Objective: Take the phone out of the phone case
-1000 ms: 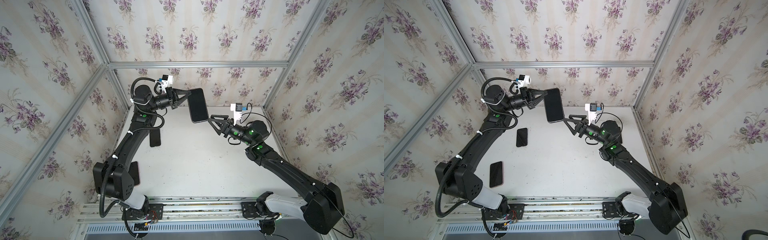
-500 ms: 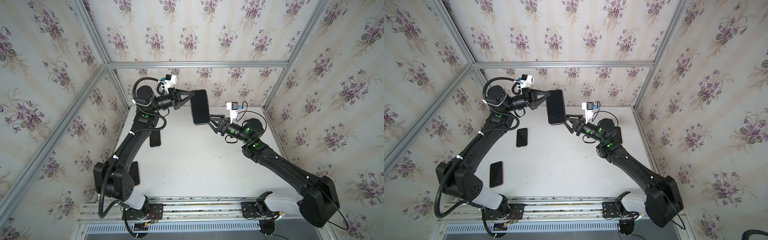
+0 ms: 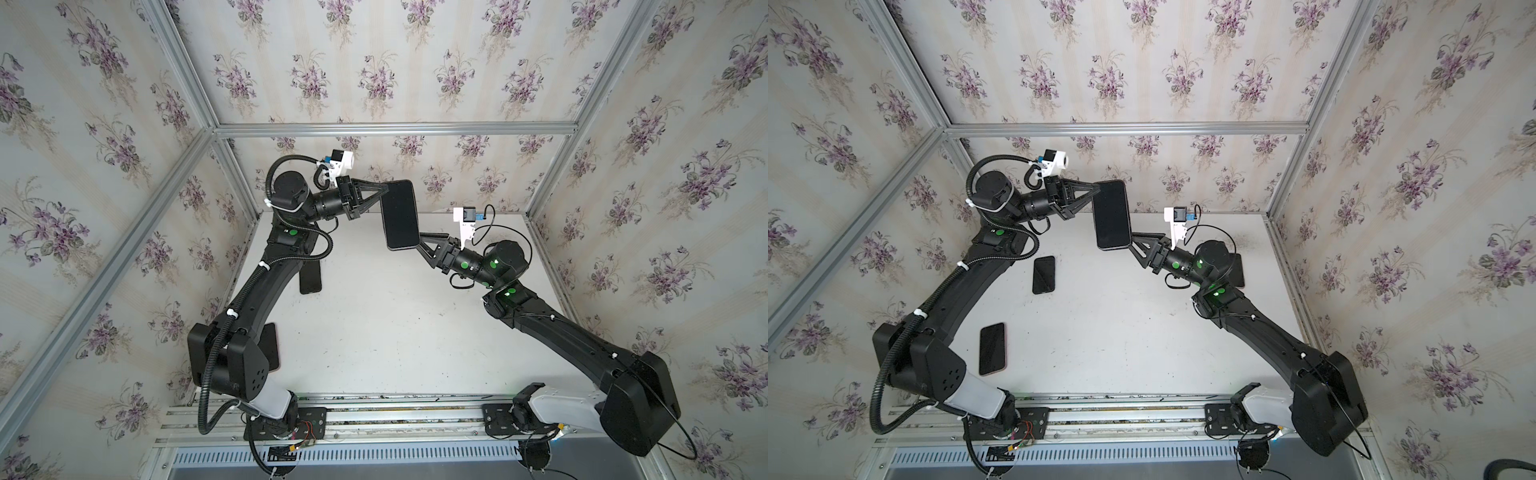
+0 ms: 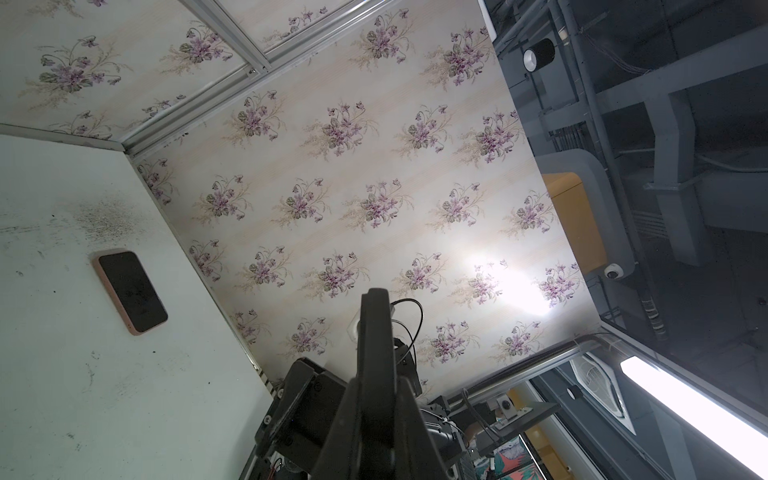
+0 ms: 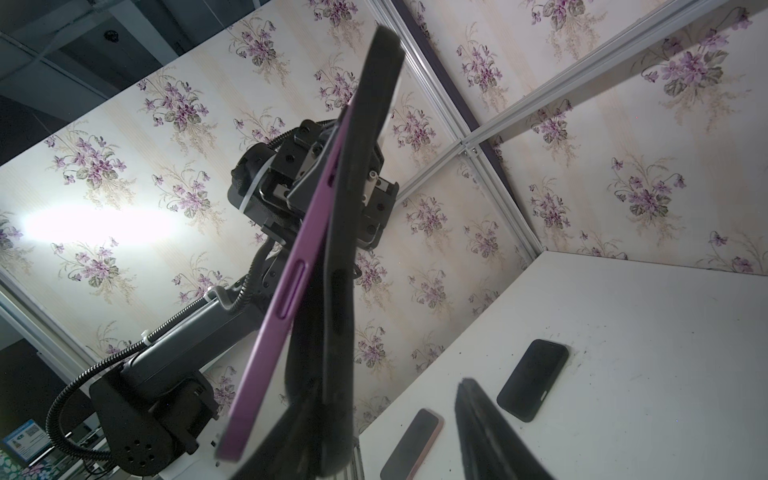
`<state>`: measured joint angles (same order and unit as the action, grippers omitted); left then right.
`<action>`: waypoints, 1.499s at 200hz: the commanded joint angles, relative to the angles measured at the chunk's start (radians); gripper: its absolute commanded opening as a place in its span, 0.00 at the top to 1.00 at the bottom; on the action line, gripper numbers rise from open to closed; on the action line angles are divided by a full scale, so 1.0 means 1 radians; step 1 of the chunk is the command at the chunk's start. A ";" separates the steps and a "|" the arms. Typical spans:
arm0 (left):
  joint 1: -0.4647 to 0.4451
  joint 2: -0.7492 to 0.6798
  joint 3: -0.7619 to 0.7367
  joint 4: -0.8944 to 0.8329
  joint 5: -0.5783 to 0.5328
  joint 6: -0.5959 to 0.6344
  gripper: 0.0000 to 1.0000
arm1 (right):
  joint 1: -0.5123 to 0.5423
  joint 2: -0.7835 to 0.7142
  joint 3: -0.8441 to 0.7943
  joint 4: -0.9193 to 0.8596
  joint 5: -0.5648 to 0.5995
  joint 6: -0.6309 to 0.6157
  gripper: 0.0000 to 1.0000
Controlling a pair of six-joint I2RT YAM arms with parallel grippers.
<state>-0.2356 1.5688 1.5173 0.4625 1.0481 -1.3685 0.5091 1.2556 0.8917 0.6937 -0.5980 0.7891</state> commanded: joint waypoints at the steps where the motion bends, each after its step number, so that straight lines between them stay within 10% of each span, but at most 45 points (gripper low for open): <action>1: 0.001 -0.001 -0.015 0.068 -0.013 0.011 1.00 | 0.007 -0.010 -0.009 0.022 -0.026 0.033 0.55; 72: -0.001 0.014 -0.158 0.132 -0.050 0.069 1.00 | 0.014 -0.039 -0.067 -0.018 -0.013 0.093 0.93; 138: -0.027 0.027 -0.309 0.049 -0.103 0.241 0.94 | 0.014 -0.098 -0.132 -0.185 0.079 0.115 1.00; 221: -0.083 0.133 -0.442 -0.045 -0.239 0.346 0.33 | 0.013 -0.133 -0.192 -0.467 0.151 0.159 1.00; 300: -0.112 0.118 -0.389 -0.242 -0.312 0.512 0.16 | 0.014 -0.125 -0.243 -0.527 0.193 0.213 1.00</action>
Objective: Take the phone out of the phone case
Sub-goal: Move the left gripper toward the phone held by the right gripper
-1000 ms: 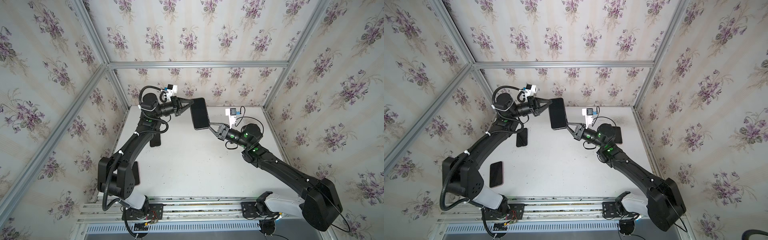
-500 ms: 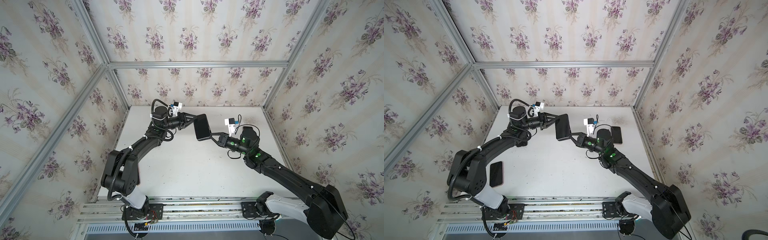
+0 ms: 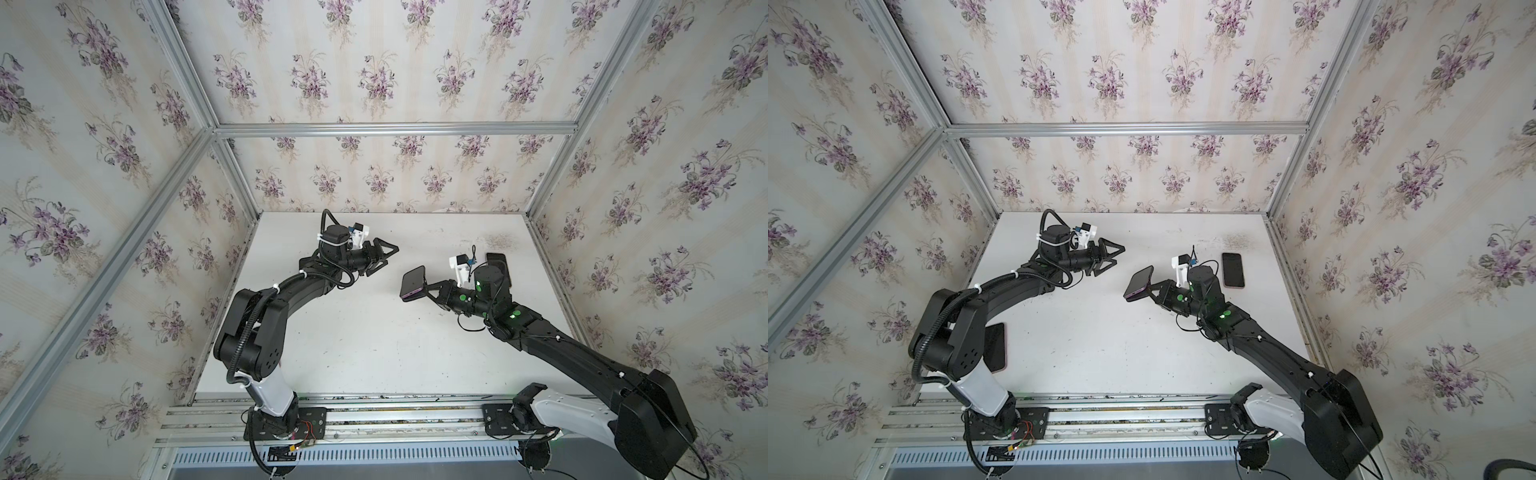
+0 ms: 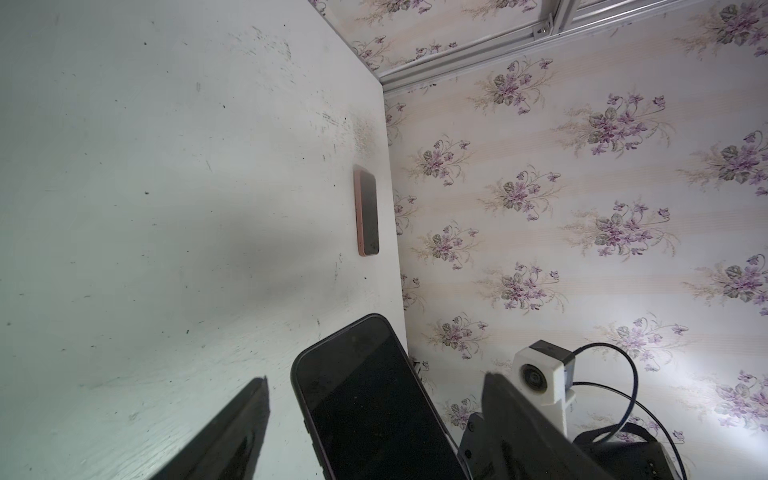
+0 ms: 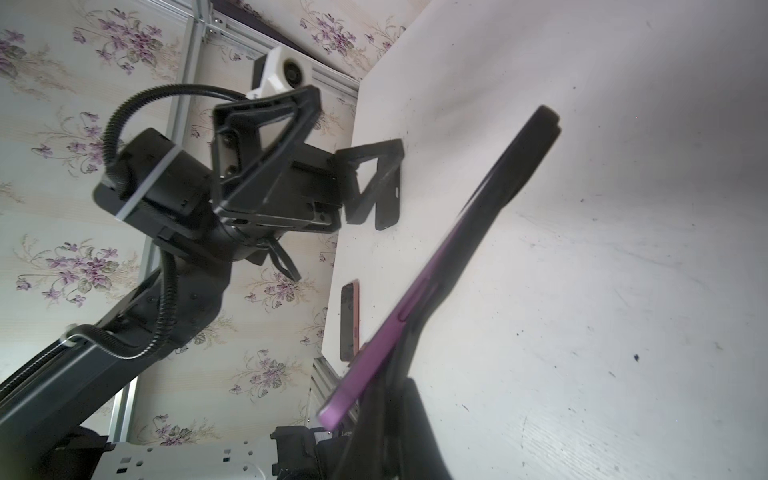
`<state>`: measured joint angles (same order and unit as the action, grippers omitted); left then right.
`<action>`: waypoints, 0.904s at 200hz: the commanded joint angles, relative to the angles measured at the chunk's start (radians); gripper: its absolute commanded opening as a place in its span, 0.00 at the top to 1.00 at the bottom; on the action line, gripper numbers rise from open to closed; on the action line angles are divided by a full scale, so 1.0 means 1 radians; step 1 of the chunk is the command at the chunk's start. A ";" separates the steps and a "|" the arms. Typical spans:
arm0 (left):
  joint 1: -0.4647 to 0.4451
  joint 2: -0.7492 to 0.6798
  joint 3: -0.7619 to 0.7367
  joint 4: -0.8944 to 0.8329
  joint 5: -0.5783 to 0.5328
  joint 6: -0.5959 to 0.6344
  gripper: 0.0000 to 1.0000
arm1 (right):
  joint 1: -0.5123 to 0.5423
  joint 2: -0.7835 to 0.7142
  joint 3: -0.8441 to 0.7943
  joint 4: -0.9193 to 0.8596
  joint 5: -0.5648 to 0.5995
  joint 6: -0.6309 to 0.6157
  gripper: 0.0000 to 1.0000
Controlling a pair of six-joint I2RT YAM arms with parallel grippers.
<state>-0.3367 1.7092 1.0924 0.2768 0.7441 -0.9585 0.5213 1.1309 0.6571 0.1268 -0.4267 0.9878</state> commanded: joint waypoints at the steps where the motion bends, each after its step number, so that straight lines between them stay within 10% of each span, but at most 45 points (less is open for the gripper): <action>1: -0.011 -0.023 0.039 -0.062 -0.007 0.107 0.16 | 0.001 -0.001 -0.008 0.039 0.022 0.014 1.00; 100: -0.201 -0.199 0.108 -0.662 -0.163 0.788 0.12 | 0.000 0.044 -0.010 0.025 0.033 0.015 1.00; 181: -0.338 -0.232 0.097 -0.717 -0.365 0.935 0.12 | 0.000 0.056 -0.013 0.037 0.025 0.030 1.00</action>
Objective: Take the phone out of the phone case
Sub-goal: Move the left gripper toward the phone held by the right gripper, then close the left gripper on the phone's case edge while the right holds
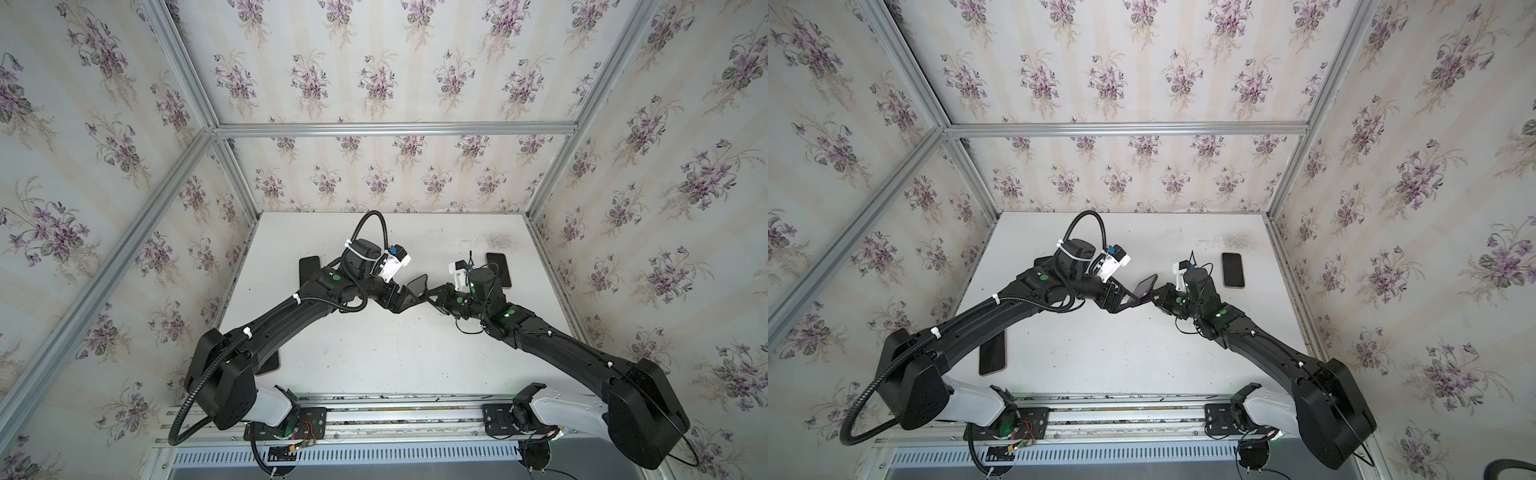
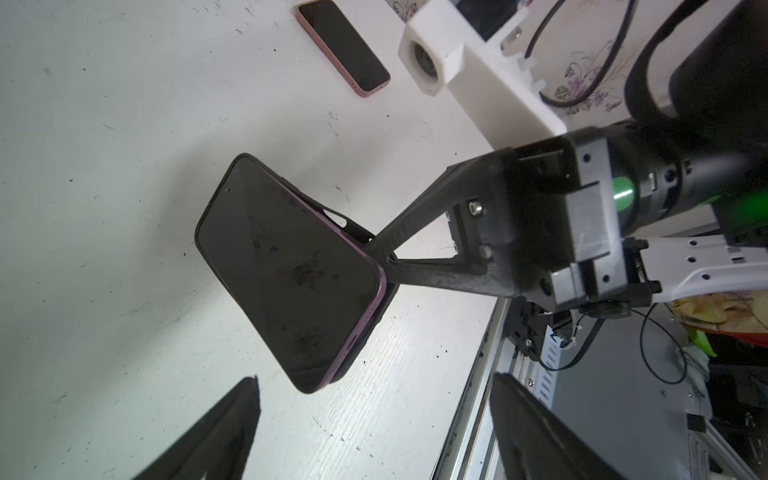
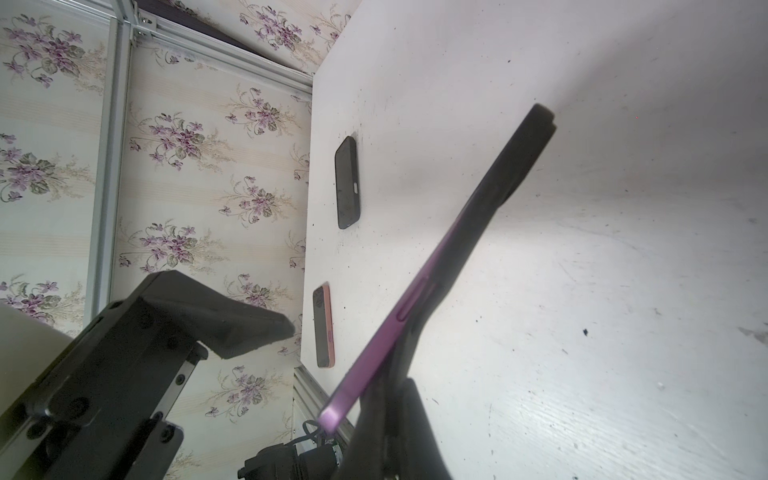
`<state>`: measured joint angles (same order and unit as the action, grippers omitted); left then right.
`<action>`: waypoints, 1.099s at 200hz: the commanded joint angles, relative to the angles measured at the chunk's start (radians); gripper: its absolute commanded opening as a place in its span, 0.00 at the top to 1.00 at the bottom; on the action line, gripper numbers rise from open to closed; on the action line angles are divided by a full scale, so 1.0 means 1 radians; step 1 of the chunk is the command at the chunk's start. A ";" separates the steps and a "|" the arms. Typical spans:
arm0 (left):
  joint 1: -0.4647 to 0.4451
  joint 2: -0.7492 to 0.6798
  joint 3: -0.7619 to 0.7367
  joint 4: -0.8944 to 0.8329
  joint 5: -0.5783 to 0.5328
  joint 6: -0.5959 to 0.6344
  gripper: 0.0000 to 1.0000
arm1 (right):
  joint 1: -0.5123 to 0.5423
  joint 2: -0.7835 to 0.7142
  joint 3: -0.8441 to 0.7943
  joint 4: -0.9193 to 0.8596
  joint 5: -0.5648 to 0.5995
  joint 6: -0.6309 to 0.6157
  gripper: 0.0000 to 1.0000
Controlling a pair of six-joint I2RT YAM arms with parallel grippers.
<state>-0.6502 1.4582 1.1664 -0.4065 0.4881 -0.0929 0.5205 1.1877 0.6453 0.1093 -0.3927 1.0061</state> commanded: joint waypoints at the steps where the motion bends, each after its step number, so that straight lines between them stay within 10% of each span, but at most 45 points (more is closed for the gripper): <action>1: -0.026 0.021 0.024 -0.035 -0.113 0.069 0.12 | 0.000 -0.001 -0.001 0.055 -0.008 0.011 1.00; 153: -0.116 0.151 0.123 -0.057 -0.333 0.112 0.25 | 0.002 -0.020 -0.022 0.064 -0.024 0.036 1.00; 220: -0.147 0.166 0.123 -0.055 -0.363 0.125 0.63 | 0.002 -0.019 -0.021 0.067 -0.028 0.039 1.00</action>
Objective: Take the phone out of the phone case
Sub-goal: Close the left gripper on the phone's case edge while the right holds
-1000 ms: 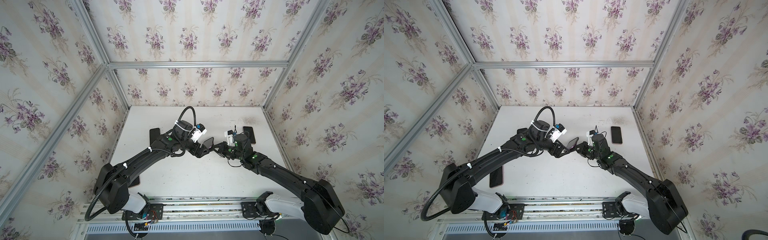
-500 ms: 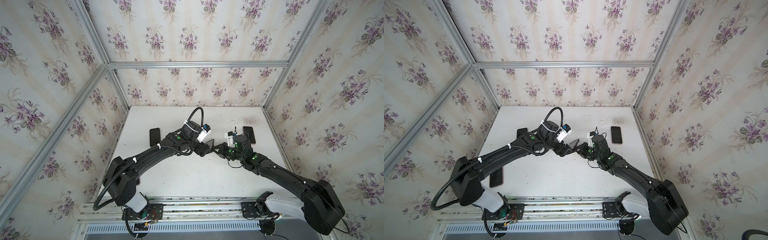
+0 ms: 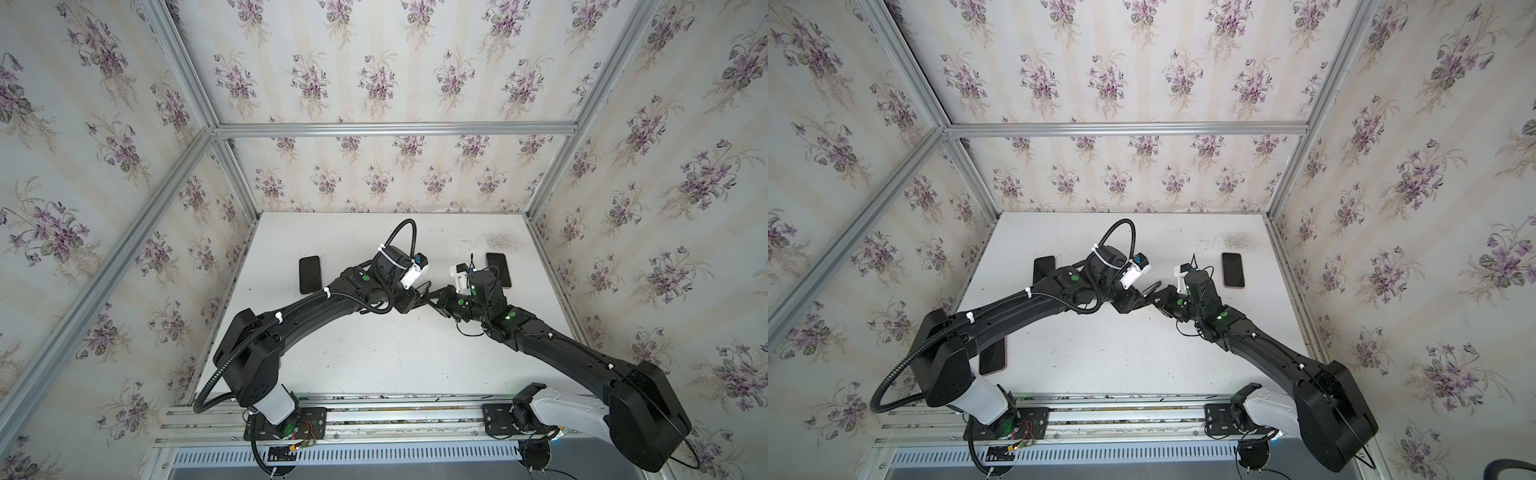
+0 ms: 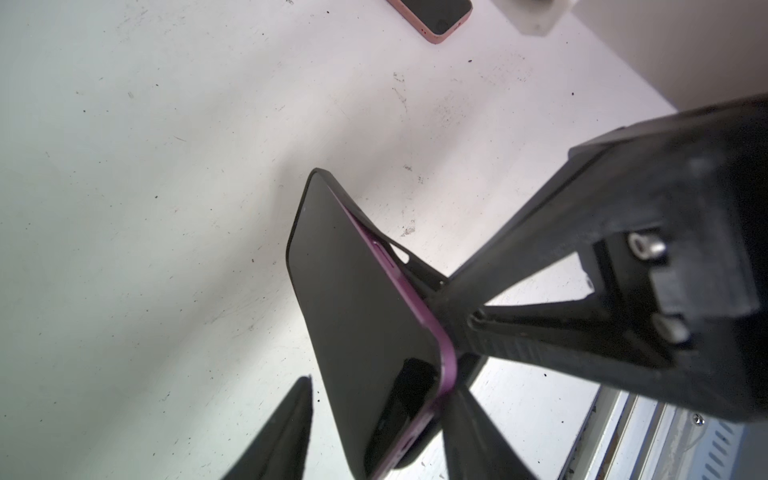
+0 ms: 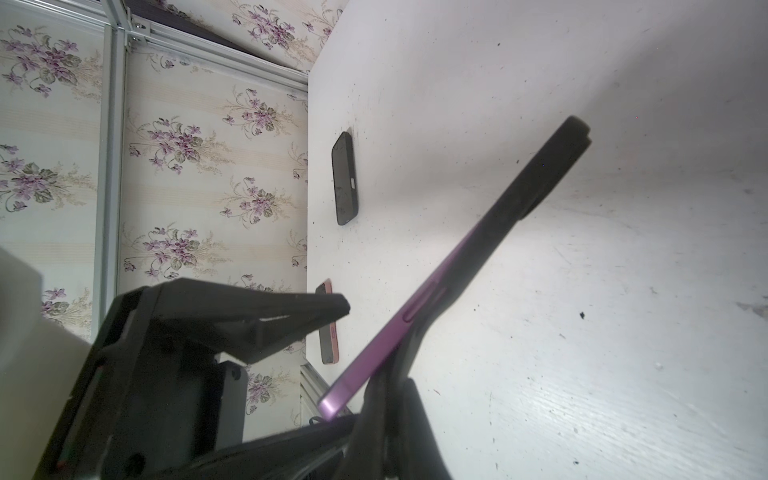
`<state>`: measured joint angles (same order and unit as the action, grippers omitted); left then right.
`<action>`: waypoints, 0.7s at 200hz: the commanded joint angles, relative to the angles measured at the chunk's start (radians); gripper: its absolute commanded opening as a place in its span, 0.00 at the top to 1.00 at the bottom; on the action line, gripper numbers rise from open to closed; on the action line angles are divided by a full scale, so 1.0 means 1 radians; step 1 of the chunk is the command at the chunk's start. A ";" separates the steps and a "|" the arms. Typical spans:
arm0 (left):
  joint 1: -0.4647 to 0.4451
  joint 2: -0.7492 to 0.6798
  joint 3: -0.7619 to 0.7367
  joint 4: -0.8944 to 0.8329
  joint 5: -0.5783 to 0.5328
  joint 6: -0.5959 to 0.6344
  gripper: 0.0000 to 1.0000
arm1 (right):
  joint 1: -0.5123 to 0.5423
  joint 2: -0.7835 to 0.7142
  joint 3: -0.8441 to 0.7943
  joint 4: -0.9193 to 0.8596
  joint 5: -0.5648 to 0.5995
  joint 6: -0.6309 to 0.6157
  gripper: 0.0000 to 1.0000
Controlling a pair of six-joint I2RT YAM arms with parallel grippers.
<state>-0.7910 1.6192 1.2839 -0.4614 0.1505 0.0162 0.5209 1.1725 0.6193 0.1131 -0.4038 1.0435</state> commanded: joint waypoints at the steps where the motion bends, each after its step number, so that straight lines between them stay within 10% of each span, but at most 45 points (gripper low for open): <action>1: -0.007 0.006 0.005 0.000 -0.026 0.017 0.63 | 0.002 -0.004 0.005 0.062 -0.017 0.002 1.00; 140: -0.012 -0.003 0.005 0.036 0.020 -0.013 0.94 | 0.001 -0.012 0.002 0.045 -0.021 0.001 1.00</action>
<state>-0.8028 1.6276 1.2835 -0.4614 0.1410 0.0219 0.5209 1.1675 0.6189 0.1120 -0.4080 1.0439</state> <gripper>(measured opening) 0.116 0.088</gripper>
